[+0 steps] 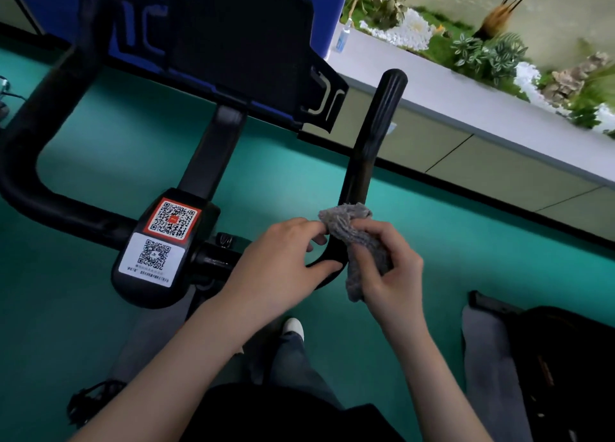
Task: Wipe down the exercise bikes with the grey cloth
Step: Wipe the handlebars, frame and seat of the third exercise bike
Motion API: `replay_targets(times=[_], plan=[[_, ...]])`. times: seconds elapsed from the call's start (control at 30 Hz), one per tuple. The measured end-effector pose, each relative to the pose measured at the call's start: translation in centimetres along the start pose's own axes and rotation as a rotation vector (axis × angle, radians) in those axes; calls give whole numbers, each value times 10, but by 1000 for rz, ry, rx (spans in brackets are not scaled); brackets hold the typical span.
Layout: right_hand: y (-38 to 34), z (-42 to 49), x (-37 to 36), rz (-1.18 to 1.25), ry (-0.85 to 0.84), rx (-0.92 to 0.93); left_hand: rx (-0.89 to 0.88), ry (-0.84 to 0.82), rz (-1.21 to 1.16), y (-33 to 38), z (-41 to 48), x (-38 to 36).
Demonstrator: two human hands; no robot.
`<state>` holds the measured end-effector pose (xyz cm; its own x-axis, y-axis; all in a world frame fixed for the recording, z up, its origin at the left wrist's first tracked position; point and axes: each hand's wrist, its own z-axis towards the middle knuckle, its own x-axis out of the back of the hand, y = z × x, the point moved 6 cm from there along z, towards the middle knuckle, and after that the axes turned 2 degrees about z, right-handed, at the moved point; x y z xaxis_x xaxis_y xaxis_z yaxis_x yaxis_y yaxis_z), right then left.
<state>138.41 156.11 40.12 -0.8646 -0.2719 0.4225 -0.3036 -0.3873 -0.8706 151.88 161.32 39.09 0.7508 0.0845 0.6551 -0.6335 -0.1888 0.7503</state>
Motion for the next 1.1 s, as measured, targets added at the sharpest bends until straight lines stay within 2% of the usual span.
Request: replay_targets(times=[0.13,0.27,0.33,0.57,0.7,0.83,1.1], plan=[[6,-18,4,124,69,-78,-25,-14,43,2,-5,-1],[23,-18,23,267,356,-165,-53,-24,61,2,-13,-3],[34,-10,19,357,448,-208,-61,-9,57,3,-16,-4],[52,-12,-18,570,499,-378,-26,61,45,2,-17,-3],[62,-37,-32,675,455,-474,-15,92,70,3,-21,-3],[69,-60,-45,895,325,-628,-7,126,87,4,-24,-4],[71,-18,-40,983,119,-632,51,224,51,7,-30,-6]])
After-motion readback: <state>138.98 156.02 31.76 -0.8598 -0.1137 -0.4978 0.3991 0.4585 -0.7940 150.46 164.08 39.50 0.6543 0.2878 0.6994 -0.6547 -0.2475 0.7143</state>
